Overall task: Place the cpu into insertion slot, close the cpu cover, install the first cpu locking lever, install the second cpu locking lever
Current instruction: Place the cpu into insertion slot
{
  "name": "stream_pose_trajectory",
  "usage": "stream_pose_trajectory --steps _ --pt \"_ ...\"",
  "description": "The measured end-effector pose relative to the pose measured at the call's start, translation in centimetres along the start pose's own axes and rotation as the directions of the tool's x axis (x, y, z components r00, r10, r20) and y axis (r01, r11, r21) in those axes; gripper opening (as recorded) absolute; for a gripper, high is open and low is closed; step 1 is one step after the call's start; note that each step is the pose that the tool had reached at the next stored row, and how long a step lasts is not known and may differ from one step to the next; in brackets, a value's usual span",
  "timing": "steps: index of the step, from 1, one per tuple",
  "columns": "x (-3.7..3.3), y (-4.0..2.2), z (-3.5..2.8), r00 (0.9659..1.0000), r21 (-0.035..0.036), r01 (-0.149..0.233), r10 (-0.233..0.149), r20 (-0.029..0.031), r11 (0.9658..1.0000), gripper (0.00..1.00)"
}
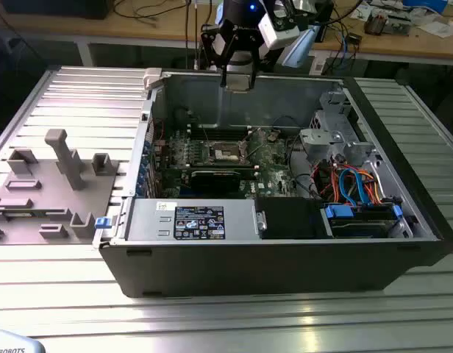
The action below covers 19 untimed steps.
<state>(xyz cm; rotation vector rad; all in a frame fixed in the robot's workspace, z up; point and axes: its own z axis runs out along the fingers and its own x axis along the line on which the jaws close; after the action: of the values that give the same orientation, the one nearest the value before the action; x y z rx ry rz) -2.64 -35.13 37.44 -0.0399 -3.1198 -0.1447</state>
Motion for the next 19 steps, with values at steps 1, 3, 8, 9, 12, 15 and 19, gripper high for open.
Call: stream_pose_trajectory --steps 1,3,8,9,12,15,19 --pt "0.10 0.00 0.00 1.0000 0.0000 0.000 0.000 0.0000 1.0000 0.55" --pt "0.18 -0.01 0.03 1.0000 0.0001 0.000 0.000 -0.0001 1.0000 0.55" --pt "0.21 -0.02 0.17 1.0000 0.0000 0.000 0.000 0.0001 1.0000 0.55" --pt "0.23 -0.02 0.20 1.0000 0.0000 0.000 0.000 0.0000 1.0000 0.55" --pt "0.23 -0.03 0.26 1.0000 0.0000 0.000 0.000 0.0000 1.0000 0.55" --pt "0.23 -0.03 0.31 1.0000 0.0000 0.000 0.000 0.0000 1.0000 0.55" --pt "0.22 -0.04 0.36 1.0000 0.0000 0.000 0.000 0.0000 1.0000 0.55"
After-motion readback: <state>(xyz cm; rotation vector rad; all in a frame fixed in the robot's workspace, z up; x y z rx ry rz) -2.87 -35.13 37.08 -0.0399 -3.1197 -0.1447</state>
